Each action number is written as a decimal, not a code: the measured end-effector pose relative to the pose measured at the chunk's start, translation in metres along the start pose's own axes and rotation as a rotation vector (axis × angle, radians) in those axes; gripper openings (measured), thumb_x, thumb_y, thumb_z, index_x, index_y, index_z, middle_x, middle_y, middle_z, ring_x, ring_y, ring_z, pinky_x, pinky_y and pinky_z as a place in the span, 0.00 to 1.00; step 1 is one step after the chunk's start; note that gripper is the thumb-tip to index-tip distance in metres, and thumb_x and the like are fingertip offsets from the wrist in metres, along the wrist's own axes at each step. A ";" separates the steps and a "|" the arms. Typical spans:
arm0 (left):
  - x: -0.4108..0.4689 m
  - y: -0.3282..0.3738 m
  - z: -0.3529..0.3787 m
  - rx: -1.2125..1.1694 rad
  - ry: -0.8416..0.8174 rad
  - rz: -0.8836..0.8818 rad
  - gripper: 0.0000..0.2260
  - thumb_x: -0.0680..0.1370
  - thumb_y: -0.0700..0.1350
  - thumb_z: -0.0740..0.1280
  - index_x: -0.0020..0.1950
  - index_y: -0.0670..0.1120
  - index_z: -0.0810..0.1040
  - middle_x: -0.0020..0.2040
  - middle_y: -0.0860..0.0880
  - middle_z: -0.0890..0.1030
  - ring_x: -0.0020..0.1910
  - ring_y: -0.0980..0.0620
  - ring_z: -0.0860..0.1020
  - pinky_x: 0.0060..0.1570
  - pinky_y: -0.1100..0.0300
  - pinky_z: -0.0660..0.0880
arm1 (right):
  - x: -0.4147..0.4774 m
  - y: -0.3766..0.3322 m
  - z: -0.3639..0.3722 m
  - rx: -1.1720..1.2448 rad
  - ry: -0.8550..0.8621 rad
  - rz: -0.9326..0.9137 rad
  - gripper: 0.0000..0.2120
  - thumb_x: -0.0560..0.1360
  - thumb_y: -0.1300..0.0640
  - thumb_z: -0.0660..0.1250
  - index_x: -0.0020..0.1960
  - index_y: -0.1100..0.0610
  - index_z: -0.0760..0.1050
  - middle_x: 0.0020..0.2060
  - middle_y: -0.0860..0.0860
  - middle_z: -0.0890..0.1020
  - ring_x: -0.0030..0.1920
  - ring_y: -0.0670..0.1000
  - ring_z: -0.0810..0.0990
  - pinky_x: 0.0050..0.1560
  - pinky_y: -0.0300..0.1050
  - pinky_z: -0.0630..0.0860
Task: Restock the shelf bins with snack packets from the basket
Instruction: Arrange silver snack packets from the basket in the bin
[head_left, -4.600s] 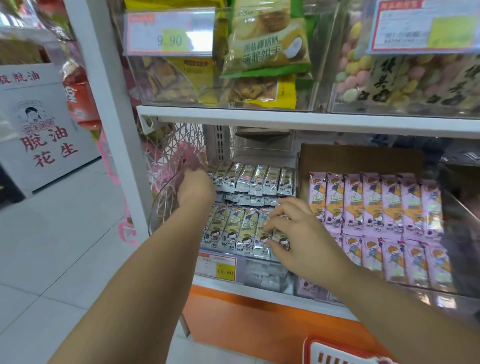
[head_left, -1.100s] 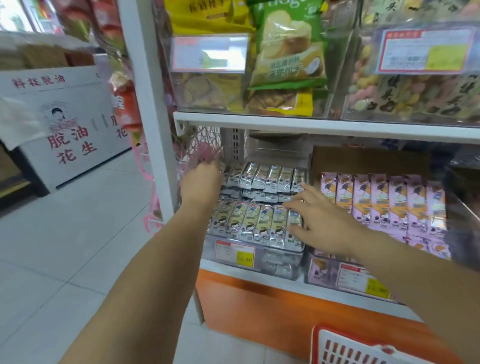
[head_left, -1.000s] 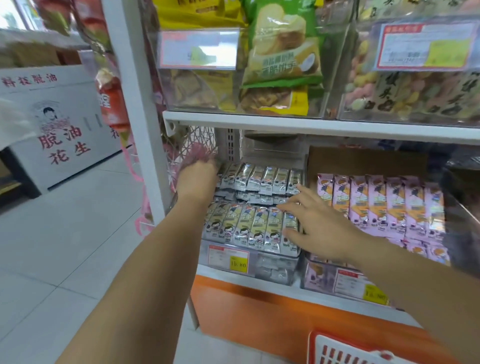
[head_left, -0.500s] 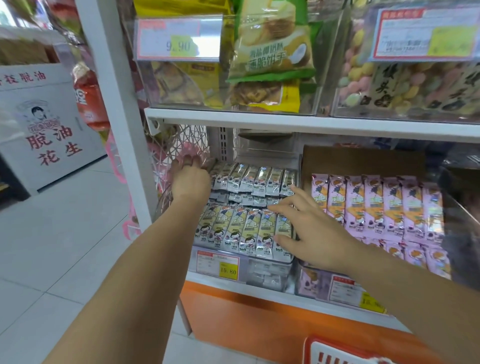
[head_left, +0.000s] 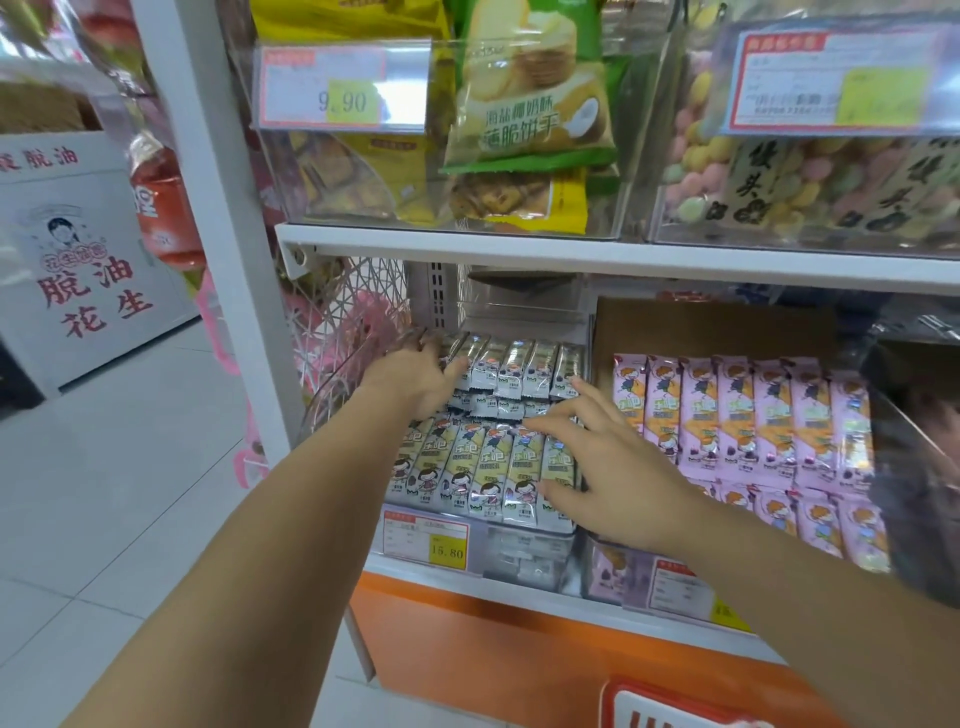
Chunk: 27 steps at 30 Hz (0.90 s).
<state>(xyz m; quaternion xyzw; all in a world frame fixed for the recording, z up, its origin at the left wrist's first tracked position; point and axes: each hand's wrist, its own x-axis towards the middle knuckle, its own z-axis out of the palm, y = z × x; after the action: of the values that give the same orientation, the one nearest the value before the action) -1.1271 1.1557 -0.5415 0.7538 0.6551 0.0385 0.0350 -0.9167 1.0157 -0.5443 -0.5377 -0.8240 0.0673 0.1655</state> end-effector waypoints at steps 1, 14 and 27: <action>-0.005 0.002 -0.002 0.004 0.004 0.009 0.30 0.80 0.63 0.42 0.78 0.51 0.49 0.78 0.43 0.50 0.74 0.37 0.58 0.70 0.38 0.60 | 0.001 -0.001 -0.001 0.001 -0.002 0.001 0.26 0.77 0.46 0.63 0.73 0.44 0.60 0.69 0.44 0.61 0.76 0.44 0.39 0.73 0.49 0.54; -0.213 0.075 0.068 -0.486 0.607 0.484 0.13 0.78 0.45 0.57 0.57 0.46 0.78 0.49 0.51 0.81 0.50 0.53 0.75 0.50 0.59 0.67 | -0.113 -0.019 0.039 0.122 0.472 -0.189 0.14 0.76 0.54 0.62 0.56 0.60 0.78 0.53 0.54 0.80 0.58 0.52 0.74 0.63 0.43 0.69; -0.274 0.129 0.248 -0.284 -0.019 0.525 0.17 0.73 0.49 0.58 0.55 0.48 0.81 0.60 0.45 0.78 0.62 0.46 0.70 0.49 0.46 0.79 | -0.341 0.140 0.106 0.134 -0.353 0.713 0.08 0.78 0.56 0.61 0.53 0.49 0.77 0.52 0.47 0.82 0.50 0.49 0.79 0.48 0.40 0.73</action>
<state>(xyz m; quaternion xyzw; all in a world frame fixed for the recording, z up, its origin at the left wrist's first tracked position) -1.0123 0.8661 -0.7784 0.8853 0.4254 0.1305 0.1350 -0.7077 0.7709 -0.7520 -0.7581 -0.5953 0.2652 0.0224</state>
